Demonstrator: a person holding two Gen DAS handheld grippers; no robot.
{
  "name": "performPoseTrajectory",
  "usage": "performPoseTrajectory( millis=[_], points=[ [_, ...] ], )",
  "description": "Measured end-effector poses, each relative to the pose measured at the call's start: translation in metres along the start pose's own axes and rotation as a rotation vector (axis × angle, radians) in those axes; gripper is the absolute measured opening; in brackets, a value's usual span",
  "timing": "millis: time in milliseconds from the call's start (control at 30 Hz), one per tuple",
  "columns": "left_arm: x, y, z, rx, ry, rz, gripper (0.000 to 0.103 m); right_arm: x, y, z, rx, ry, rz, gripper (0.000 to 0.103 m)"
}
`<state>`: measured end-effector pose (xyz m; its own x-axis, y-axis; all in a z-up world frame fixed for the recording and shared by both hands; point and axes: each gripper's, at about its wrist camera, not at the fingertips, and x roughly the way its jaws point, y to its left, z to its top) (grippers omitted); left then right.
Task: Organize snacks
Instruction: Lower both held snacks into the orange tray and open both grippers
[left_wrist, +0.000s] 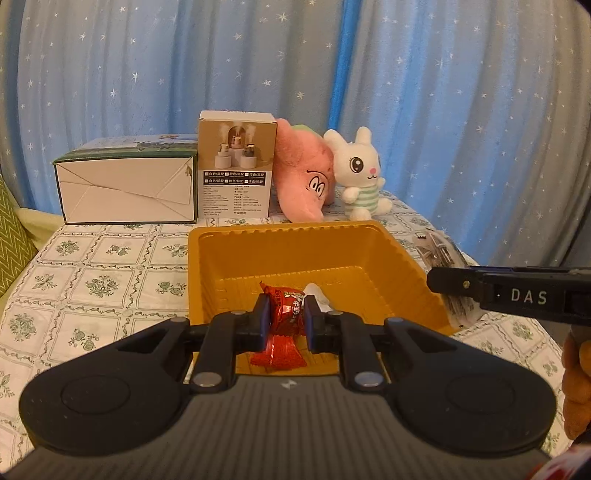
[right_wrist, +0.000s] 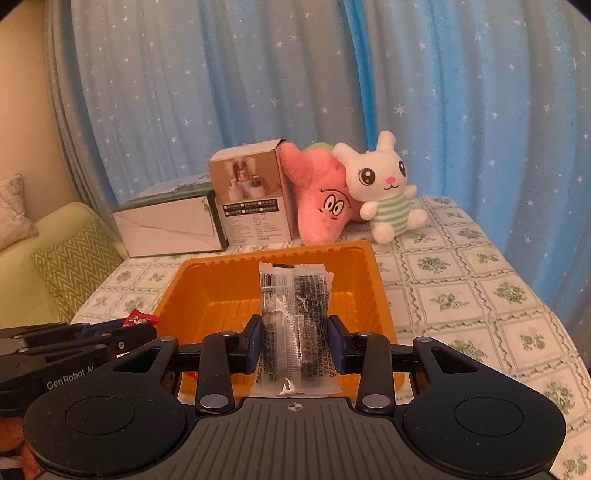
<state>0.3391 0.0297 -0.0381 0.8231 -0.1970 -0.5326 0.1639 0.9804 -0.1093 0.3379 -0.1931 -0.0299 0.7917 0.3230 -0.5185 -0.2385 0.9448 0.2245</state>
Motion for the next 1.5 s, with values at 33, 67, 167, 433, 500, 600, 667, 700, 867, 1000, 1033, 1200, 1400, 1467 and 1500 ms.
performPoseTrajectory(
  millis=[33,67,167,433,500,600,667,700,867,1000,1033,1200,1400,1467,1500],
  points=[
    [0.005,0.002,0.002,0.001,0.002,0.003,0.017,0.007,0.0,0.003,-0.001,0.003,-0.002,0.037],
    [0.011,0.003,0.003,0.003,0.005,0.007,0.017,0.014,0.0,0.004,-0.003,0.005,-0.006,0.037],
    [0.027,0.006,0.006,0.013,0.018,0.012,0.017,0.033,-0.003,0.006,0.001,0.024,-0.019,0.037],
    [0.057,0.015,0.009,-0.013,0.052,0.01,0.017,0.069,-0.019,0.008,0.058,0.062,-0.031,0.037],
    [0.063,0.013,0.01,0.0,0.054,0.005,0.017,0.074,-0.02,0.008,0.06,0.066,-0.035,0.037],
    [0.068,0.011,0.011,0.021,0.059,0.016,0.024,0.08,-0.02,0.007,0.057,0.076,-0.034,0.037],
    [0.069,0.012,0.01,0.022,0.058,0.022,0.032,0.082,-0.02,0.006,0.054,0.08,-0.033,0.037],
    [0.069,0.013,0.009,0.019,0.061,0.025,0.032,0.082,-0.021,0.006,0.055,0.08,-0.033,0.037],
    [0.065,0.016,0.009,0.03,0.058,0.051,0.032,0.081,-0.024,0.005,0.07,0.081,-0.044,0.037],
    [0.062,0.015,0.009,0.037,0.054,0.05,0.032,0.081,-0.024,0.005,0.067,0.076,-0.046,0.037],
    [0.062,0.014,0.009,0.037,0.052,0.047,0.032,0.08,-0.023,0.005,0.065,0.073,-0.048,0.037],
    [0.06,0.014,0.008,0.038,0.044,0.045,0.032,0.08,-0.023,0.006,0.073,0.057,-0.019,0.038],
    [0.059,0.015,0.007,0.036,0.045,0.05,0.032,0.079,-0.019,0.007,0.052,0.022,-0.015,0.05],
    [0.059,0.016,0.007,0.034,0.043,0.053,0.032,0.078,-0.021,0.008,0.066,0.013,-0.025,0.051],
    [0.058,0.017,0.007,0.032,0.043,0.052,0.032,0.077,-0.022,0.008,0.072,0.012,-0.027,0.051]
  ],
)
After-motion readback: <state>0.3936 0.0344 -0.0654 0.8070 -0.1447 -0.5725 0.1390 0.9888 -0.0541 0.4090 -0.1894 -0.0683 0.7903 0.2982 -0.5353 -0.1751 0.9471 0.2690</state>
